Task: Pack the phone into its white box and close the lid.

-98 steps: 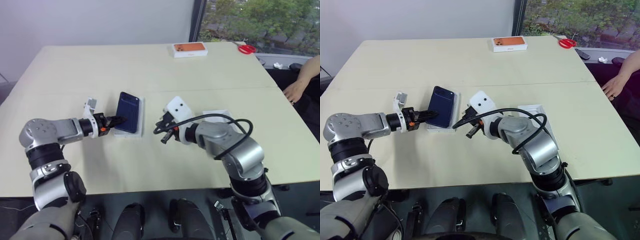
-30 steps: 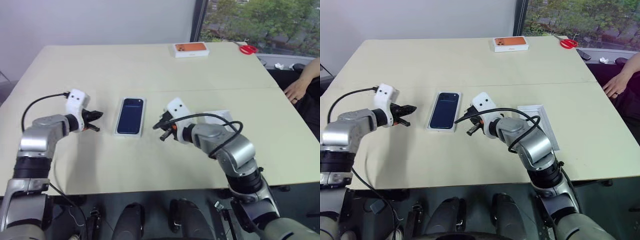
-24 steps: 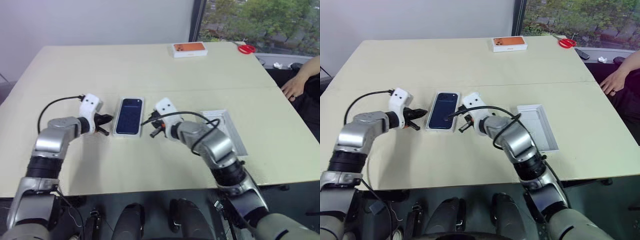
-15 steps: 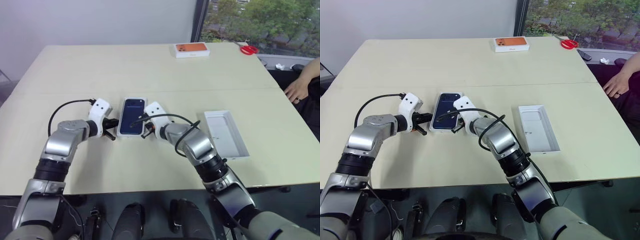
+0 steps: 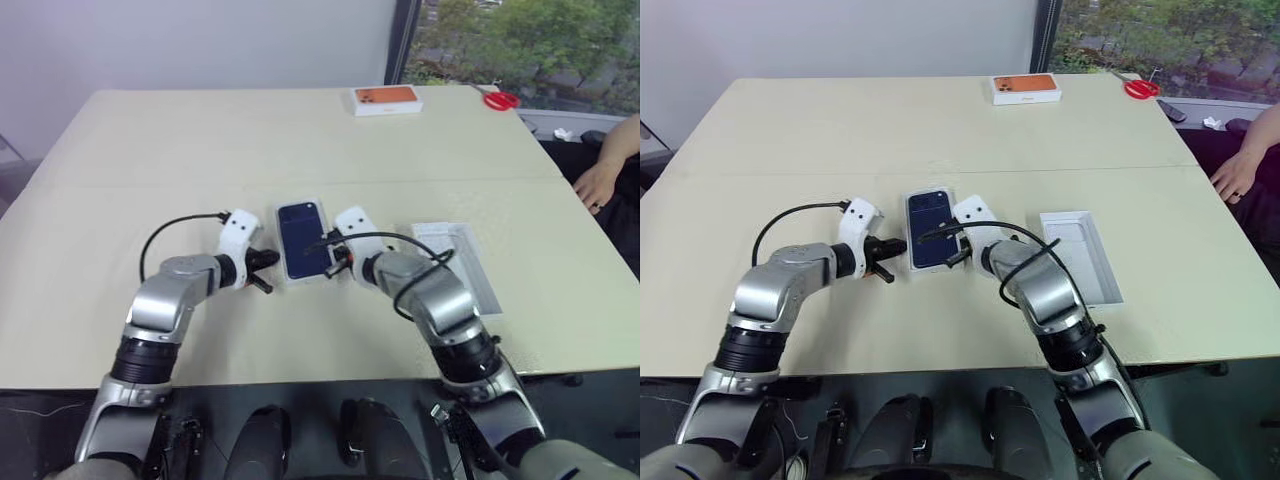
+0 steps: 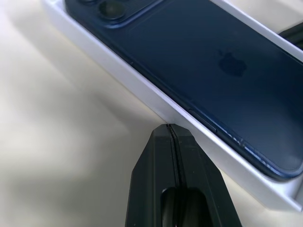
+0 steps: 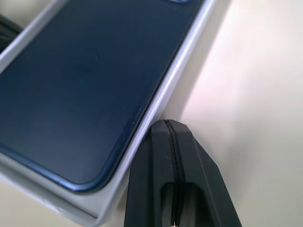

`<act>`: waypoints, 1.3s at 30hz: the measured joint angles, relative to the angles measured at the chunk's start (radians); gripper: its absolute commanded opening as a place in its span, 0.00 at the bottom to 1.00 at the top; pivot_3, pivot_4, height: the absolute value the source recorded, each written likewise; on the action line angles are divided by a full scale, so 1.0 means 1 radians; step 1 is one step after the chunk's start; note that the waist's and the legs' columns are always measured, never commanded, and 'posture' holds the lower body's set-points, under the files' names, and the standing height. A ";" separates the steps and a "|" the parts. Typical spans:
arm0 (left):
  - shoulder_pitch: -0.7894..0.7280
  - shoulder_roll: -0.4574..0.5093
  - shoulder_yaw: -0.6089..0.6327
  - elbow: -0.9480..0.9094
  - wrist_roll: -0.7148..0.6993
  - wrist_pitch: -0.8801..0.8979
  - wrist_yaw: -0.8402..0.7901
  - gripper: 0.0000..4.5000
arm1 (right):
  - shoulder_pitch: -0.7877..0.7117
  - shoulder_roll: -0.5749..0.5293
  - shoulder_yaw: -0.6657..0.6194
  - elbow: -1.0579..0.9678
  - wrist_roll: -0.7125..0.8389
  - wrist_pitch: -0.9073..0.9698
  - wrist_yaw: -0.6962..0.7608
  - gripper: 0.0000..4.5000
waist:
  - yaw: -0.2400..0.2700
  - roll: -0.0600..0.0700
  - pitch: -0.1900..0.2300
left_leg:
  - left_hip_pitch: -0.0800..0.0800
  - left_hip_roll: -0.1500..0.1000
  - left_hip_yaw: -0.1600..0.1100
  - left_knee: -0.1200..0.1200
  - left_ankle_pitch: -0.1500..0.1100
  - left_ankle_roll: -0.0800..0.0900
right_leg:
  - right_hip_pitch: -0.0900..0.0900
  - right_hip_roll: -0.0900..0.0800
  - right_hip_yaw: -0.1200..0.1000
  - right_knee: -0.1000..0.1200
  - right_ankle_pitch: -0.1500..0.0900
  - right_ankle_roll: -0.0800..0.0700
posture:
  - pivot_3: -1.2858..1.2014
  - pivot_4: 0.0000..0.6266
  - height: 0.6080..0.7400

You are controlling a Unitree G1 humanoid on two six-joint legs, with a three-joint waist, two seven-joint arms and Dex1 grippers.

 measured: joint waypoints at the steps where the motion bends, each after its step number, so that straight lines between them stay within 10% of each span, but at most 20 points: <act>1: -0.007 -0.019 -0.013 -0.006 0.000 0.017 0.000 0.01 | 0.027 -0.037 -0.015 -0.064 0.018 0.041 0.018 0.00 | 0.002 0.000 0.000 | 0.000 0.000 -0.001 0.000 0.000 0.000 | 0.001 0.000 -0.001 0.000 0.000 0.000 | 0.52 0.24 1.00; 39: -0.105 -0.106 -0.194 -0.020 -0.070 0.184 -0.120 0.01 | 0.194 -0.348 -0.113 -0.342 0.104 0.276 0.089 0.00 | -0.002 0.000 0.000 | 0.003 0.000 -0.002 0.000 -0.001 0.001 | 0.005 0.001 -0.002 -0.003 -0.001 0.001 | 0.52 0.24 1.00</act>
